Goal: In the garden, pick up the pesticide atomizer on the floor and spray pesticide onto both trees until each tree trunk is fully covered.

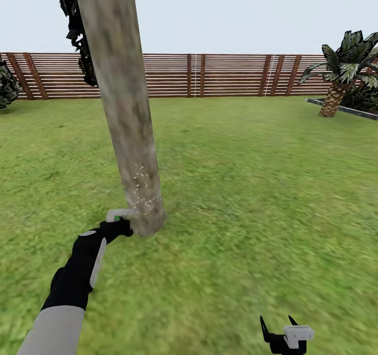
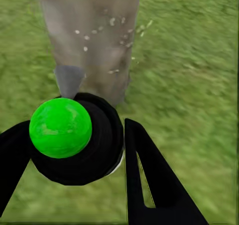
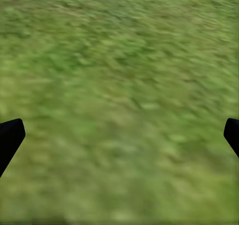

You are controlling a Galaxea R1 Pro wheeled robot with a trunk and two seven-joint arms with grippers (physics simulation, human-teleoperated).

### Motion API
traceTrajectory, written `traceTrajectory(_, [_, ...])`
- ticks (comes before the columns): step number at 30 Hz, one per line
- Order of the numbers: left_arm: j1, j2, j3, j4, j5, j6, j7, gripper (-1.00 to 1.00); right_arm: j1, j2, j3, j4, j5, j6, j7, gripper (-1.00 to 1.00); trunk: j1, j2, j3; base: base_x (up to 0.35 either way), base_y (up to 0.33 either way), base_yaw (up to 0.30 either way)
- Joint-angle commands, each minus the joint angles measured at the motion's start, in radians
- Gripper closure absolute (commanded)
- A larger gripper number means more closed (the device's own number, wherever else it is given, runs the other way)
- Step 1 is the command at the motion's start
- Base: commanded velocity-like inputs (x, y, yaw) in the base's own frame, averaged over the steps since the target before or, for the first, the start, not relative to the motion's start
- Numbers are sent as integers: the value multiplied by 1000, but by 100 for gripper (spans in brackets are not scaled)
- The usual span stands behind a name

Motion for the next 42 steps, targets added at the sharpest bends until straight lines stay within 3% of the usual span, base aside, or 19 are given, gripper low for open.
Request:
traceTrajectory(1, [0,-2,-5,-7,-1,16,0,100,0,0,0,0,0,0,0,-100,0,0,0,0,0,0])
traceTrajectory(2, [0,-5,-17,-17,-3,31,0,100,0,0,0,0,0,0,0,-100,0,0,0,0,0,0])
traceTrajectory(5, [0,-14,-140,-56,-6,53,2,100,0,0,0,0,0,0,0,-100,0,0,0,0,0,0])
traceTrajectory(7, [0,-18,-187,-61,-4,56,2,100,0,0,0,0,0,0,0,-100,0,0,0,0,0,0])
traceTrajectory(10, [0,-26,-216,-91,-1,87,3,100,0,0,0,0,0,0,0,-100,0,0,0,0,0,0])
traceTrajectory(13, [0,-18,-206,-143,-1,106,3,100,0,0,0,0,0,0,0,-100,0,0,0,0,0,0])
traceTrajectory(16, [0,-13,-130,-169,-1,119,1,100,0,0,0,0,0,0,0,-100,0,0,0,0,0,0])
traceTrajectory(17, [1,-11,-85,-173,0,121,-1,100,0,0,0,0,0,0,0,-100,0,0,0,0,0,0])
traceTrajectory(19, [1,-10,-52,-177,1,122,-2,100,0,1,0,0,0,0,0,-100,0,0,0,0,0,0])
traceTrajectory(24, [0,-22,-65,-201,0,125,-2,100,0,1,0,0,1,0,0,-100,0,0,0,0,0,0])
traceTrajectory(28, [0,-24,-181,-212,0,128,-1,100,0,1,0,0,1,0,0,-100,0,0,0,0,0,0])
traceTrajectory(30, [0,-22,-207,-213,0,132,0,100,0,2,0,0,1,0,0,-100,0,0,0,0,0,0])
traceTrajectory(32, [0,-17,-201,-215,0,136,0,100,0,2,0,0,2,0,0,-100,0,0,0,0,0,0])
traceTrajectory(35, [0,-13,-120,-231,0,138,0,100,0,2,0,0,2,0,0,-100,0,0,0,0,0,0])
traceTrajectory(38, [0,-11,-85,-238,0,139,0,100,0,2,0,0,2,0,0,-100,0,0,0,0,0,0])
traceTrajectory(42, [0,-8,-76,-241,0,140,0,100,0,2,0,0,2,0,0,-100,0,0,0,0,0,0])
